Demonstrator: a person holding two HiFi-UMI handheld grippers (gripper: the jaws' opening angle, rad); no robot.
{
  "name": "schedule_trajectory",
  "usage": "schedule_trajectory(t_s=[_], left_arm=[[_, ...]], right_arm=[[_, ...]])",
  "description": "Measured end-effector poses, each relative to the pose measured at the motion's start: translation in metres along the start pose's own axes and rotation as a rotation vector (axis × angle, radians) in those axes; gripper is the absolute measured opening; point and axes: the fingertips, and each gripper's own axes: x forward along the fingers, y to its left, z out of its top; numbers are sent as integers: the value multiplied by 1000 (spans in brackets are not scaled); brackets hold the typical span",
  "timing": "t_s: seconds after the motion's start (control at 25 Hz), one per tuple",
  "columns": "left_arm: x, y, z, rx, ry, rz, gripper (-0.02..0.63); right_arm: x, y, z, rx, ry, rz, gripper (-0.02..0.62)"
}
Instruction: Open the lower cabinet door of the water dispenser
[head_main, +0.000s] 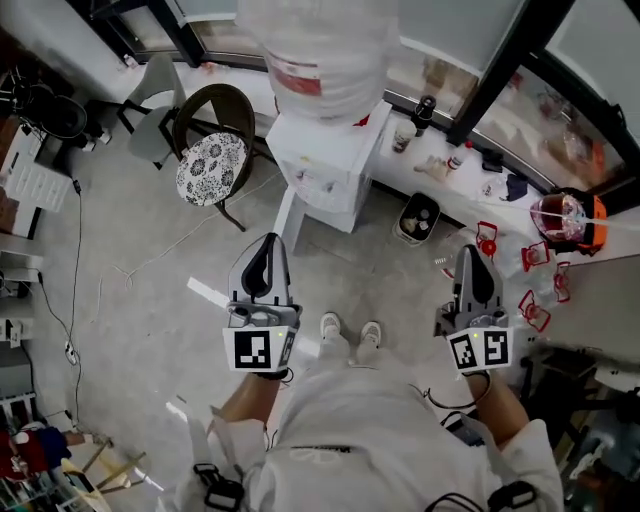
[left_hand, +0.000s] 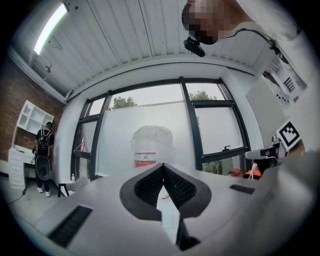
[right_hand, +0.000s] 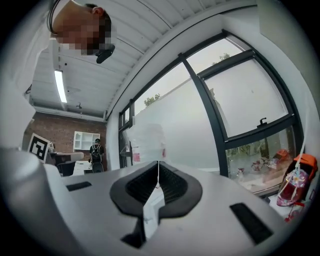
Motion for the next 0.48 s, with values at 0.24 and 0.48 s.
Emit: schedule_trajectory(t_s=[0.24,0.48], left_arm=[[3,-11,11,16,-18,-24,2],[11,-8,16,16,-29,-29,2]], right_arm=[[-15,-4,6,-14,10,-21,17],[-14,-3,9,-29,13,-23,15]])
